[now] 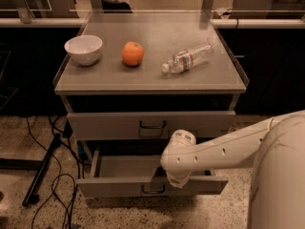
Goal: Close middle drawer
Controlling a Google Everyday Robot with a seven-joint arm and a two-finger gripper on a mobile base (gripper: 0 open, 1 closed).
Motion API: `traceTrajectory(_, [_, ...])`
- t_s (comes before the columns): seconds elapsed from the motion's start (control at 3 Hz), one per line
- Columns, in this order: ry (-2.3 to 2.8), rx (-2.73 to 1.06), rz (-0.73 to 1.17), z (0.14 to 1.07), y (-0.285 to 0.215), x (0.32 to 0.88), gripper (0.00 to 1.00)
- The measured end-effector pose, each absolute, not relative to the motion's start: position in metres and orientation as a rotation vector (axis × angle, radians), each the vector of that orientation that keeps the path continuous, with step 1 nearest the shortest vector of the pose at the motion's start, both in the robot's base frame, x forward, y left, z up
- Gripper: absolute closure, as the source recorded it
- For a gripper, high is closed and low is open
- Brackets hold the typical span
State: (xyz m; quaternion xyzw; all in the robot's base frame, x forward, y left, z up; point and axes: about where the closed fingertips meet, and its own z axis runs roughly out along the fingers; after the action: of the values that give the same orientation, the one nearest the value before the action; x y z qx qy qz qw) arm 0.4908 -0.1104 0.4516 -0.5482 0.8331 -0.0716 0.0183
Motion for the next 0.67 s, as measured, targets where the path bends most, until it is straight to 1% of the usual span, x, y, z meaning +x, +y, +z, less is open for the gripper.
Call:
traceTrajectory(0.33, [2.617,-1.722,-0.218,0.447,-0.120,0.473,1.00])
traceTrajectory(0.67, [2.694,-1.753,-0.216,0.423,-0.132,0.442,1.00])
